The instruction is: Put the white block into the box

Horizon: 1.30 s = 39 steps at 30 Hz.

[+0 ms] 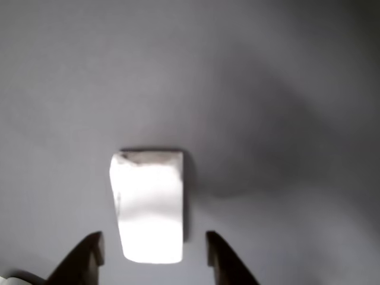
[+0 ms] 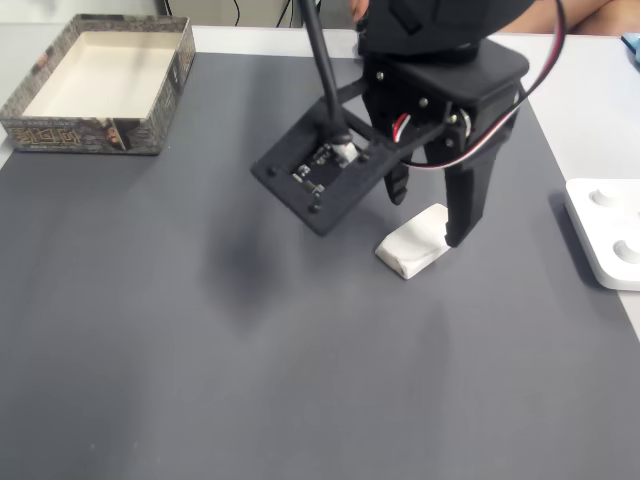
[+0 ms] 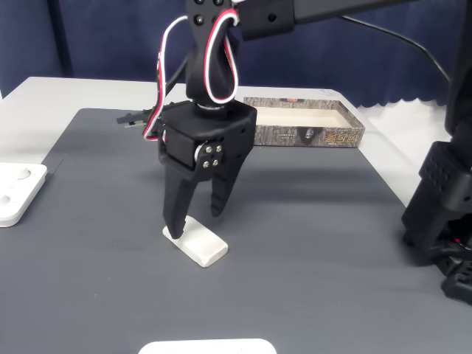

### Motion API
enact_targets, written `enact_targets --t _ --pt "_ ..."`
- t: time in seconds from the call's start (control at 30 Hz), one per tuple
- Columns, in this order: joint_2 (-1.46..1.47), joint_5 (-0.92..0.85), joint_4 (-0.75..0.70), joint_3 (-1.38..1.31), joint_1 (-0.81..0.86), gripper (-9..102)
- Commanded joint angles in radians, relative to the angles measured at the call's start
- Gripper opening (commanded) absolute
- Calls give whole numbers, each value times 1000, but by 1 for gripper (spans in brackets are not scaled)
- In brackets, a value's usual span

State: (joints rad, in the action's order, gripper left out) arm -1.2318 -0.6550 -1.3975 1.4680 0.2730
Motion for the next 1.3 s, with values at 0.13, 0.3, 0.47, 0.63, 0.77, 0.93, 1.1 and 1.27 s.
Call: enact_targets --t 0.13,0.3,0.47,0.63,0.77,0.93,1.1,1.27 --pt "-31 35 12 -14 5 24" --pt "-2 43 20 -34 -5 26" --pt "28 44 20 -38 -18 27" --pt "44 46 28 -44 -23 27" --pt "57 54 44 -54 -25 27" --pt "67 57 52 -61 -28 28" --pt "72 60 54 -61 -29 28" --pt "80 55 57 -77 -31 28"
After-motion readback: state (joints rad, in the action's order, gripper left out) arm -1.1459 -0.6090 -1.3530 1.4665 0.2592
